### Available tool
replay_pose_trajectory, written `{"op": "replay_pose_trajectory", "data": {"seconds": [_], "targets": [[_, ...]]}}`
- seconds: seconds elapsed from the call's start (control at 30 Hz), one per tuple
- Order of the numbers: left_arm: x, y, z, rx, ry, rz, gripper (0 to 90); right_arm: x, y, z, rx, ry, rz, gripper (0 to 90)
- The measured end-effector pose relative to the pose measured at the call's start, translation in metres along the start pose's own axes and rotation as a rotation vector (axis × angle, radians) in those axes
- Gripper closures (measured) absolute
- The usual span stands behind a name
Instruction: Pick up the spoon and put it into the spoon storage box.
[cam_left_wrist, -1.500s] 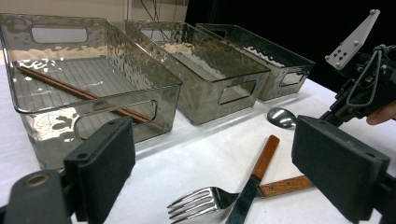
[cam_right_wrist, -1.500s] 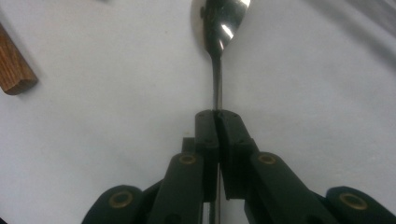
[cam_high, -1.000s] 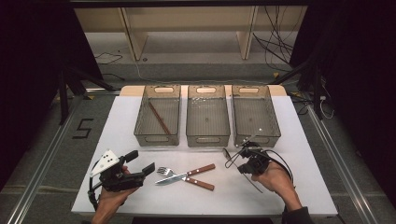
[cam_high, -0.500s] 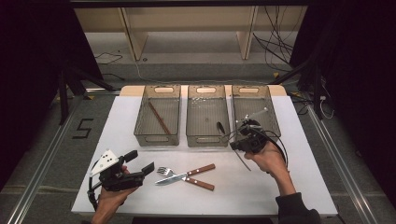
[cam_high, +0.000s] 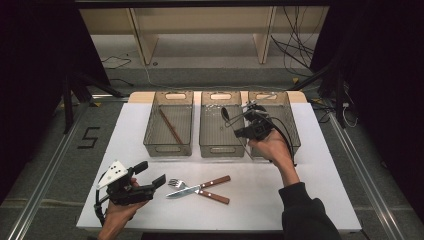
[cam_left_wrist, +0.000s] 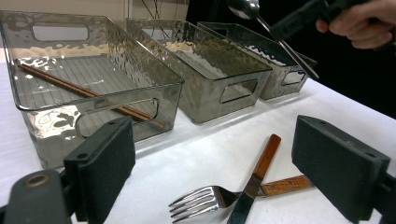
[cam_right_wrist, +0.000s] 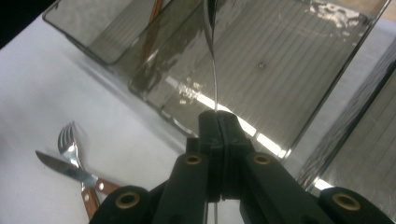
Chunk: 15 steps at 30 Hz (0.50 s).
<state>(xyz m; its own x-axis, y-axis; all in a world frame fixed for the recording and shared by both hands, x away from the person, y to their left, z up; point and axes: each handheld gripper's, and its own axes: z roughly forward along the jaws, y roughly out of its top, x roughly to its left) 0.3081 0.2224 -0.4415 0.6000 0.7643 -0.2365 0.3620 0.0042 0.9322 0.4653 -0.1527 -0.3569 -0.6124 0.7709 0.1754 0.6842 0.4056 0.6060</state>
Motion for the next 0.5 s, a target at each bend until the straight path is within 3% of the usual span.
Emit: {"op": "replay_pose_trajectory", "data": {"seconds": [0.5], "targets": [[-0.001, 0.000, 0.000, 0.002, -0.001, 0.009, 13.2, -0.007, 0.043, 0.016, -0.032, -0.014, 0.056, 90.0]]}}
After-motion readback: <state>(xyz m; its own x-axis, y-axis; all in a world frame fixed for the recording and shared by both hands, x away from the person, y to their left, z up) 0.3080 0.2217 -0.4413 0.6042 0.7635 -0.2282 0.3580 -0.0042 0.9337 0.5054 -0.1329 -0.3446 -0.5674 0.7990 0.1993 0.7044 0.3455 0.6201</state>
